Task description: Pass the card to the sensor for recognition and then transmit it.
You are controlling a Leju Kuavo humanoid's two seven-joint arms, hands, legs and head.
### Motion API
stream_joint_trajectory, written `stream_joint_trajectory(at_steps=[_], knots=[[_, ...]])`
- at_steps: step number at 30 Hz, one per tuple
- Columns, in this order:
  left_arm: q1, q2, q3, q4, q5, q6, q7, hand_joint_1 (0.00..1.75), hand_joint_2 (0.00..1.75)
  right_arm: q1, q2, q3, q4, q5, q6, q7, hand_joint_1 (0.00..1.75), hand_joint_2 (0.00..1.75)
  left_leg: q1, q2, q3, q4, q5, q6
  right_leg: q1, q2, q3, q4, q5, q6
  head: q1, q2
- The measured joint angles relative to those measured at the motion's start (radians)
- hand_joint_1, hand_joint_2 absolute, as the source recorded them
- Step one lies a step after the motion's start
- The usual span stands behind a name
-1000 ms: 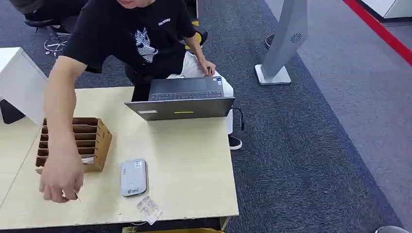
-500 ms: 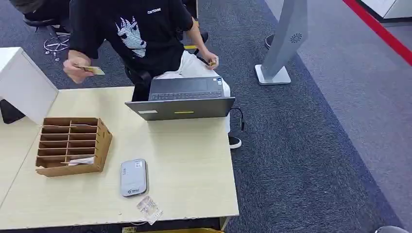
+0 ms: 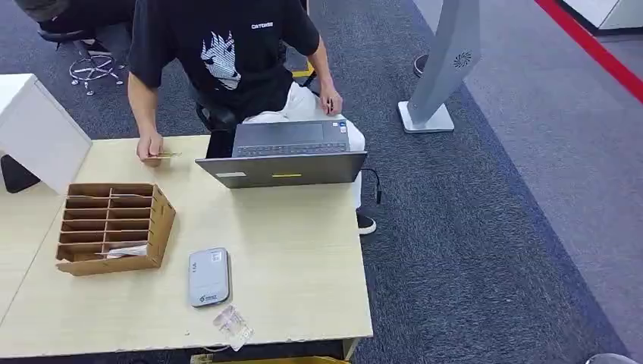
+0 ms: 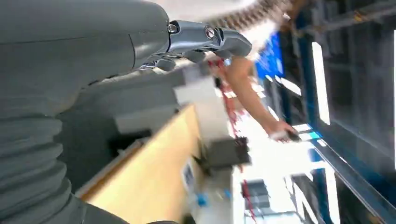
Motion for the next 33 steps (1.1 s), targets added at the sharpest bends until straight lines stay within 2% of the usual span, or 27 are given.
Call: stream_joint_trajectory(at_steps=[4, 5, 7, 9, 11, 14, 16, 17, 22, 26, 33], knots=[[-0.057, 0.045, -0.014, -0.017, -0.080, -0.010, 0.001, 0.00, 1.75, -0.016, 0.012, -0.001, 0.031, 0.001, 0.027, -0.010, 0.00, 1.75, 0.000, 0.000, 0.000, 0.000, 0.002, -0.002, 0.001, 0.000, 0.000, 0.000, 0.001, -0.001, 0.000, 0.000], [-0.070, 0.065, -0.026, -0.016, -0.103, 0.005, 0.020, 0.00, 1.75, -0.020, 0.015, -0.002, 0.038, 0.001, 0.037, -0.016, 0.00, 1.75, 0.000, 0.000, 0.000, 0.000, 0.002, -0.003, 0.002, 0.000, 0.000, 0.000, 0.001, -0.002, 0.000, 0.000], [-0.104, 0.136, -0.064, -0.006, -0.132, 0.054, 0.062, 0.00, 1.75, -0.030, 0.021, -0.005, 0.056, 0.006, 0.055, -0.025, 0.00, 1.75, 0.001, -0.001, 0.000, 0.000, 0.002, -0.004, 0.002, 0.000, 0.000, 0.000, 0.002, -0.003, 0.000, 0.000], [-0.128, 0.191, -0.106, 0.005, -0.138, 0.096, 0.080, 0.00, 1.75, -0.036, 0.029, -0.010, 0.075, 0.009, 0.065, -0.029, 0.00, 1.75, 0.002, 0.000, 0.000, 0.000, 0.003, -0.005, 0.002, 0.000, 0.000, 0.000, 0.003, -0.004, -0.001, 0.000], [-0.146, 0.223, -0.129, 0.015, -0.154, 0.108, 0.095, 0.00, 1.75, -0.038, 0.034, -0.013, 0.085, 0.016, 0.070, -0.034, 0.00, 1.75, 0.002, 0.000, 0.000, 0.000, 0.004, -0.006, 0.003, 0.000, -0.001, 0.000, 0.003, -0.004, -0.001, 0.000], [-0.208, 0.312, -0.188, 0.076, -0.278, 0.121, 0.192, 0.00, 1.75, -0.045, 0.043, -0.021, 0.107, 0.021, 0.086, -0.044, 0.00, 1.75, 0.003, -0.003, -0.001, 0.000, 0.005, -0.007, 0.005, -0.003, -0.001, 0.000, 0.004, -0.006, 0.000, 0.000], [-0.247, 0.361, -0.226, 0.116, -0.323, 0.124, 0.223, 0.00, 1.75, -0.050, 0.048, -0.025, 0.120, 0.020, 0.097, -0.050, 0.00, 1.75, 0.003, -0.003, -0.001, 0.000, 0.005, -0.008, 0.005, -0.003, -0.001, 0.000, 0.004, -0.007, -0.001, 0.000], [-0.264, 0.382, -0.242, 0.133, -0.349, 0.125, 0.240, 0.00, 1.75, -0.050, 0.051, -0.029, 0.124, 0.019, 0.100, -0.053, 0.00, 1.75, 0.003, -0.002, -0.001, 0.000, 0.006, -0.008, 0.005, -0.002, -0.001, 0.000, 0.005, -0.008, -0.001, 0.000], [-0.398, 0.477, -0.345, 0.280, -0.538, 0.082, 0.407, 0.00, 1.75, -0.053, 0.064, -0.064, 0.150, -0.002, 0.122, -0.079, 0.00, 1.75, 0.003, -0.003, -0.002, 0.000, 0.008, -0.008, 0.005, -0.002, -0.002, 0.000, 0.006, -0.008, -0.001, 0.000], [-0.496, 0.521, -0.432, 0.413, -0.644, 0.073, 0.488, 0.00, 1.75, -0.053, 0.074, -0.092, 0.167, -0.008, 0.122, -0.101, 0.00, 1.75, 0.003, -0.002, -0.002, 0.000, 0.009, -0.009, 0.005, -0.001, -0.002, 0.000, 0.008, -0.010, -0.001, 0.000], [-0.623, 0.525, -0.570, 0.578, -0.679, 0.067, 0.537, 0.00, 1.75, -0.046, 0.083, -0.143, 0.181, -0.010, 0.109, -0.113, 0.00, 1.75, 0.003, -0.002, -0.003, 0.001, 0.009, -0.008, 0.005, -0.001, -0.003, 0.000, 0.008, -0.010, -0.001, 0.000]])
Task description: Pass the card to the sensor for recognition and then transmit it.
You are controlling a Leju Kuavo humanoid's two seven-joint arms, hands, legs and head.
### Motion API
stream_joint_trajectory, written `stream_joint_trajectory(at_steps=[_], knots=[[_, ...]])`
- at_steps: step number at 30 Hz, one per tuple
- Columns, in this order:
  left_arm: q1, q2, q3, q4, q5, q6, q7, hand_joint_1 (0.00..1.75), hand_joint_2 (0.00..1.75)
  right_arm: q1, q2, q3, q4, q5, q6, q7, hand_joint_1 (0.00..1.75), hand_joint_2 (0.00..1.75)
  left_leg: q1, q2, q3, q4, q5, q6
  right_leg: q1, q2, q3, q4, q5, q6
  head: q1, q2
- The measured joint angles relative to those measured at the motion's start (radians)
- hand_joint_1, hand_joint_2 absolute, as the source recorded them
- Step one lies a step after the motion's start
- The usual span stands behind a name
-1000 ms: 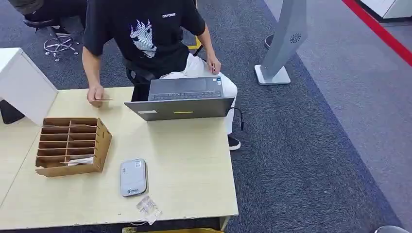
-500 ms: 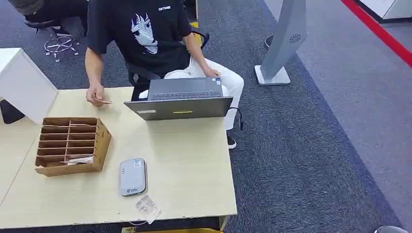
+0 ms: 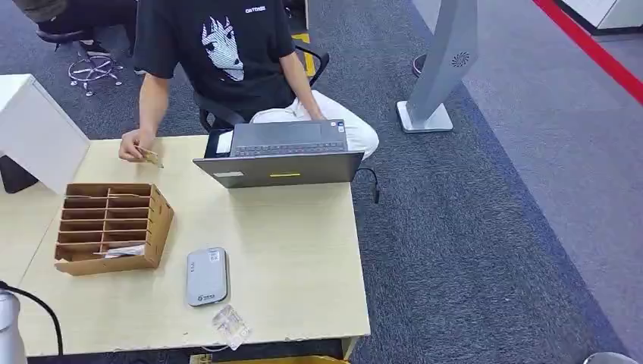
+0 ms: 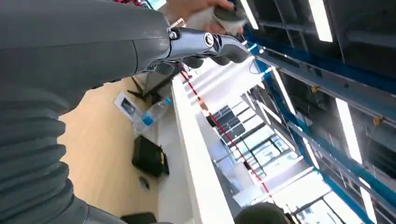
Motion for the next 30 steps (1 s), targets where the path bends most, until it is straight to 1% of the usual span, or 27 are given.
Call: stream_joint_trajectory(at_steps=[6, 12, 18, 28, 29, 30], knots=[[-0.062, -0.021, -0.091, 0.064, 0.024, -0.011, 0.009, 0.00, 1.75, 0.007, 0.000, -0.026, -0.001, 0.015, -0.007, -0.004, 0.00, 1.75, 0.000, 0.000, -0.002, 0.000, 0.000, 0.000, 0.000, 0.000, -0.001, 0.000, 0.000, 0.000, 0.000, 0.000], [-0.077, -0.037, -0.146, 0.091, 0.068, -0.013, 0.001, 0.00, 1.75, 0.021, 0.000, -0.050, -0.013, 0.043, -0.011, 0.007, 0.00, 1.75, 0.000, 0.000, -0.002, 0.000, 0.000, 0.000, 0.000, 0.001, -0.003, 0.000, 0.000, 0.000, 0.000, 0.000], [-0.076, -0.044, -0.178, 0.092, 0.076, -0.024, -0.003, 0.00, 1.75, 0.033, 0.000, -0.064, -0.029, 0.065, -0.011, 0.021, 0.00, 1.75, 0.000, 0.001, -0.003, 0.000, 0.000, 0.000, 0.000, 0.001, -0.003, 0.000, 0.000, 0.000, 0.000, 0.000], [-0.073, -0.044, -0.199, 0.092, 0.096, -0.056, -0.001, 0.00, 1.75, 0.049, -0.001, -0.077, -0.053, 0.092, -0.013, 0.040, 0.00, 1.75, 0.000, 0.001, -0.003, 0.000, 0.000, 0.000, 0.000, 0.001, -0.003, 0.000, 0.000, 0.000, 0.000, 0.000], [-0.072, -0.044, -0.199, 0.092, 0.101, -0.059, 0.000, 0.16, 1.75, 0.051, -0.002, -0.079, -0.058, 0.096, -0.014, 0.042, 0.00, 1.75, 0.000, 0.001, -0.003, 0.000, 0.000, 0.000, 0.000, 0.001, -0.003, 0.000, 0.000, 0.000, 0.000, 0.000], [-0.071, -0.044, -0.200, 0.092, 0.102, -0.063, 0.000, 1.75, 1.75, 0.053, -0.002, -0.081, -0.060, 0.098, -0.015, 0.042, 0.00, 1.75, 0.000, 0.001, -0.003, 0.000, 0.000, 0.000, 0.000, 0.001, -0.003, 0.000, 0.000, 0.000, 0.000, 0.000]])
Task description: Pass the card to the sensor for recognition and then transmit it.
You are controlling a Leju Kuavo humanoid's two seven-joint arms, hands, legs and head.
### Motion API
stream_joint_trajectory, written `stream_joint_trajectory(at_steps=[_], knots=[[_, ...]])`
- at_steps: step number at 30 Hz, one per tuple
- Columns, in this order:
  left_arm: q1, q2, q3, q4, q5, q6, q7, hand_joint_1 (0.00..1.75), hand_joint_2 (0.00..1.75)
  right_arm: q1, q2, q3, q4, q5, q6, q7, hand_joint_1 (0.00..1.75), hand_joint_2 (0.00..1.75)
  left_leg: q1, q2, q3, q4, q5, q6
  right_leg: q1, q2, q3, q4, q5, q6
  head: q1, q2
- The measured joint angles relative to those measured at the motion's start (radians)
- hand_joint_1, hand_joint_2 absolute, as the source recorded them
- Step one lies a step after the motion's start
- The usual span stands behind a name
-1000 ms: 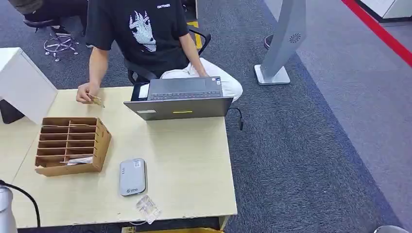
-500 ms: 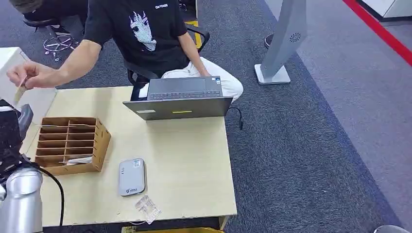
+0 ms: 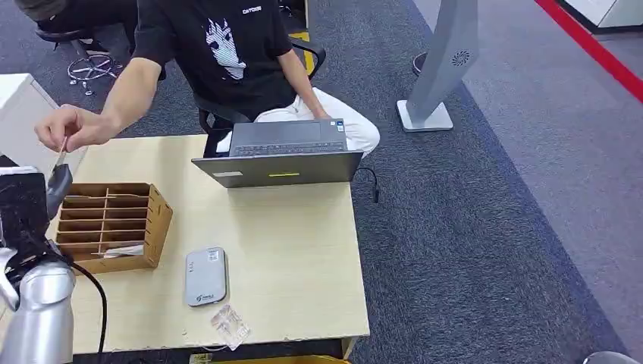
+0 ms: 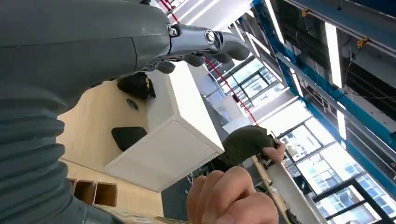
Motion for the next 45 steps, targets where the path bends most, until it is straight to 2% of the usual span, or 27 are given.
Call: stream_joint_trajectory(at_steps=[11, 17, 21, 25, 31, 34, 38, 41, 45], knots=[[0.014, 0.000, 0.000, 0.000, -0.060, 0.034, 0.023, 1.75, 1.75, 0.018, -0.003, -0.020, -0.029, 0.025, -0.002, 0.018, 0.00, 1.75, 0.000, 0.001, 0.000, 0.000, 0.000, 0.000, 0.000, 0.000, 0.000, 0.000, 0.000, 0.000, 0.000, 0.000], [0.022, 0.001, 0.000, 0.000, -0.046, 0.033, 0.034, 1.75, 1.75, 0.031, -0.008, -0.031, -0.050, 0.042, -0.004, 0.025, 0.00, 1.75, 0.000, 0.000, -0.001, 0.000, 0.000, 0.000, 0.000, 0.000, -0.001, 0.000, 0.000, 0.000, 0.000, 0.000], [0.031, -0.004, 0.000, -0.006, 0.016, 0.010, 0.031, 1.75, 1.75, 0.037, -0.009, -0.039, -0.061, 0.053, -0.005, 0.035, 0.00, 1.75, 0.000, 0.000, -0.001, 0.000, 0.000, 0.000, 0.000, 0.000, -0.001, 0.000, 0.000, 0.000, 0.000, 0.000], [0.045, -0.011, -0.029, -0.041, 0.011, -0.042, 0.020, 1.75, 1.75, 0.044, -0.012, -0.043, -0.075, 0.068, -0.005, 0.047, 0.00, 1.75, 0.000, 0.000, -0.001, 0.000, 0.000, 0.000, 0.000, 0.000, -0.001, 0.000, 0.000, 0.000, 0.000, 0.000], [0.053, -0.021, -0.067, -0.077, 0.000, -0.067, 0.023, 1.75, 1.75, 0.051, -0.016, -0.045, -0.090, 0.077, -0.005, 0.054, 0.00, 1.75, 0.000, 0.000, -0.001, 0.000, 0.000, 0.000, 0.000, 0.000, -0.001, 0.000, 0.000, 0.000, 0.000, 0.000], [0.063, -0.023, -0.101, -0.101, -0.015, -0.122, 0.022, 1.75, 1.75, 0.052, -0.018, -0.047, -0.096, 0.084, -0.005, 0.058, 0.00, 1.75, 0.000, 0.000, -0.001, 0.000, 0.000, 0.000, 0.000, 0.000, -0.001, 0.000, 0.000, 0.000, 0.000, 0.000], [0.100, -0.025, -0.202, -0.141, -0.093, -0.246, 0.053, 1.75, 1.75, 0.062, -0.022, -0.056, -0.114, 0.093, -0.004, 0.067, 0.00, 1.75, 0.000, 0.000, -0.002, 0.000, 0.000, 0.000, 0.000, 0.000, -0.001, 0.000, 0.000, 0.000, 0.000, 0.000], [0.141, -0.027, -0.277, -0.147, -0.114, -0.291, 0.080, 1.75, 1.75, 0.070, -0.023, -0.064, -0.124, 0.092, -0.003, 0.067, 0.00, 1.75, 0.000, 0.001, -0.002, 0.000, -0.001, 0.000, -0.001, 0.000, -0.001, 0.000, 0.000, 0.000, 0.000, 0.000], [0.195, -0.029, -0.322, -0.146, -0.080, -0.331, 0.105, 1.75, 1.75, 0.075, -0.025, -0.069, -0.134, 0.092, -0.005, 0.070, 0.00, 1.75, 0.000, 0.001, -0.002, 0.000, -0.001, 0.000, -0.001, 0.000, -0.001, 0.000, 0.000, 0.000, 0.000, 0.000]])
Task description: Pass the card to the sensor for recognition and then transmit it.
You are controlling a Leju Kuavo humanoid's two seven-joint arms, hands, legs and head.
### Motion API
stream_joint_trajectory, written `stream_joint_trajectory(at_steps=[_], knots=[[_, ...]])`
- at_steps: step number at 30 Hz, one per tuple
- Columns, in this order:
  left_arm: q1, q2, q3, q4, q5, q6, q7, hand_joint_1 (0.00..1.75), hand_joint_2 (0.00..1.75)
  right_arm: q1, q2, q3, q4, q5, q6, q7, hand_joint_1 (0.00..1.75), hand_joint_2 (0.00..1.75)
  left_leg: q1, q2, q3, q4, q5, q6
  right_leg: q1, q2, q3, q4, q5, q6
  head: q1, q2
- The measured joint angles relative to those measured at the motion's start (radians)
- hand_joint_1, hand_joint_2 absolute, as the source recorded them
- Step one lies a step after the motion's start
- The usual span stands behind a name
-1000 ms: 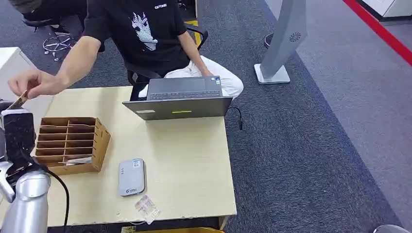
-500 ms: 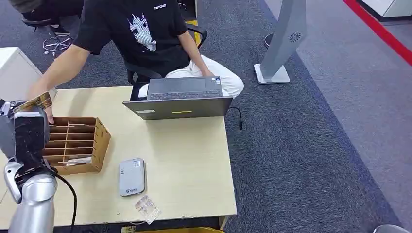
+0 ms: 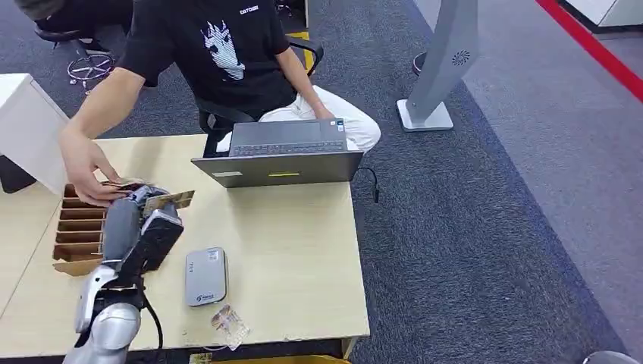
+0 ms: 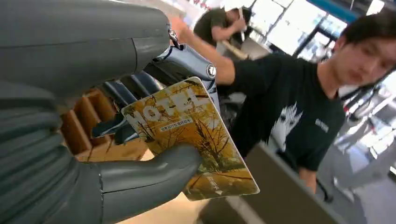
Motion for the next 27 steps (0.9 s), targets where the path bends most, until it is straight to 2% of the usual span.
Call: stream_joint_trajectory(at_steps=[9, 27], knots=[[0.087, -0.003, -0.018, 0.013, 0.003, -0.029, 0.024, 1.75, 1.75, 0.011, -0.006, -0.005, -0.020, 0.002, -0.005, 0.016, 0.00, 1.75, 0.000, 0.000, -0.001, 0.000, 0.000, 0.000, 0.000, 0.000, -0.001, 0.000, 0.000, 0.000, 0.000, 0.000], [0.142, 0.011, -0.018, 0.055, -0.017, -0.079, 0.067, 1.75, 1.75, 0.014, -0.010, -0.006, -0.029, 0.013, -0.007, 0.026, 0.00, 1.75, 0.000, -0.001, -0.002, 0.000, 0.000, 0.000, 0.000, 0.000, -0.001, 0.000, 0.000, 0.000, 0.000, 0.000]])
